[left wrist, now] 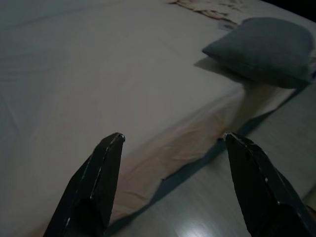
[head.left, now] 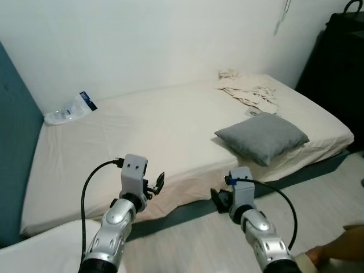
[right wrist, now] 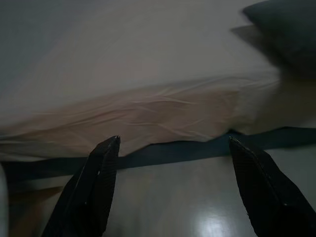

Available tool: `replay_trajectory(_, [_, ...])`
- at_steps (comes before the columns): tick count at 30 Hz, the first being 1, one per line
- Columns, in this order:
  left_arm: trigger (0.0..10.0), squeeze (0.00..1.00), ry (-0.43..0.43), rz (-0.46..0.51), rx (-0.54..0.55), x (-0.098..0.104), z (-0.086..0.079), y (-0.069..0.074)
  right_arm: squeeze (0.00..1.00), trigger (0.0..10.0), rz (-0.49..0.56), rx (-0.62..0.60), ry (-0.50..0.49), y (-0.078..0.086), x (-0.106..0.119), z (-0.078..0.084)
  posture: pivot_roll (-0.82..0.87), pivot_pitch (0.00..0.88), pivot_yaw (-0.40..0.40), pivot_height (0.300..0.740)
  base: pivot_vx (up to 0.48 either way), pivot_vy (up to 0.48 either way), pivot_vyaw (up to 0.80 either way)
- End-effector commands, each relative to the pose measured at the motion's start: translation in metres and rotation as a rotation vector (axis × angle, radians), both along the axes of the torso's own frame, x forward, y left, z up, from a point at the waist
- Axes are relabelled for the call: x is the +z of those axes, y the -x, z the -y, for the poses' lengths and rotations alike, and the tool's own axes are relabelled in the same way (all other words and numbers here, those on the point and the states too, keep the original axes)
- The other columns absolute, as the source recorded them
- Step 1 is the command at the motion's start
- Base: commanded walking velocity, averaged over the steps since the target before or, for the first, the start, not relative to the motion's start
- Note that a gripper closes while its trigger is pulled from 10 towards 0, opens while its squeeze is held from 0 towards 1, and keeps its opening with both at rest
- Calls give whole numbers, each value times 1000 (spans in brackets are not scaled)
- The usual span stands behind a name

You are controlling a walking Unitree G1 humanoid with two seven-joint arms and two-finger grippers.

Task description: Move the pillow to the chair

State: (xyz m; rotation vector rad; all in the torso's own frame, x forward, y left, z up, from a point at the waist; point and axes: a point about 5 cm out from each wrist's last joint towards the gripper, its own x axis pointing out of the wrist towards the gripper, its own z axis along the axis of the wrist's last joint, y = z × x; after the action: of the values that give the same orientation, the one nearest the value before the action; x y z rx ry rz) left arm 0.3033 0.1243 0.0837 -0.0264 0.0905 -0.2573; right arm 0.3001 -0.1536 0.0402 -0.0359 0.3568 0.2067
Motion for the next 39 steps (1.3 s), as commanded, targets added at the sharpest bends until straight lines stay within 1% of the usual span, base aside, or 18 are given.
replay_trajectory(1, [10000,0,-2,-2,-2,0,-1,1,0,10000,-16,-6,-2,2,-3,3,21,81,38,717,352,0,0])
replay_trajectory(7, [10000,0,-1,-5,-3,-1,1,0,0,10000,-23,-7,-20,3,-4,4,24,85,38,717,354,0,0])
replay_trajectory(13, [10000,0,1,-5,-2,-2,-2,4,0,10000,-26,-3,-21,5,-6,3,21,83,39,717,356,0,-800])
replay_trajectory(22, [10000,0,3,-5,-3,0,-1,1,0,10000,-30,-7,-17,3,-4,4,18,84,38,717,355,0,0])
replay_trajectory(38, [10000,0,5,-7,-4,-1,1,2,0,10000,-34,0,-21,5,-4,3,18,90,36,717,355,0,0])
replay_trajectory(39, [10000,0,5,-7,-4,-1,1,2,0,10000,-39,8,-9,5,-4,2,18,89,36,717,356,0,0])
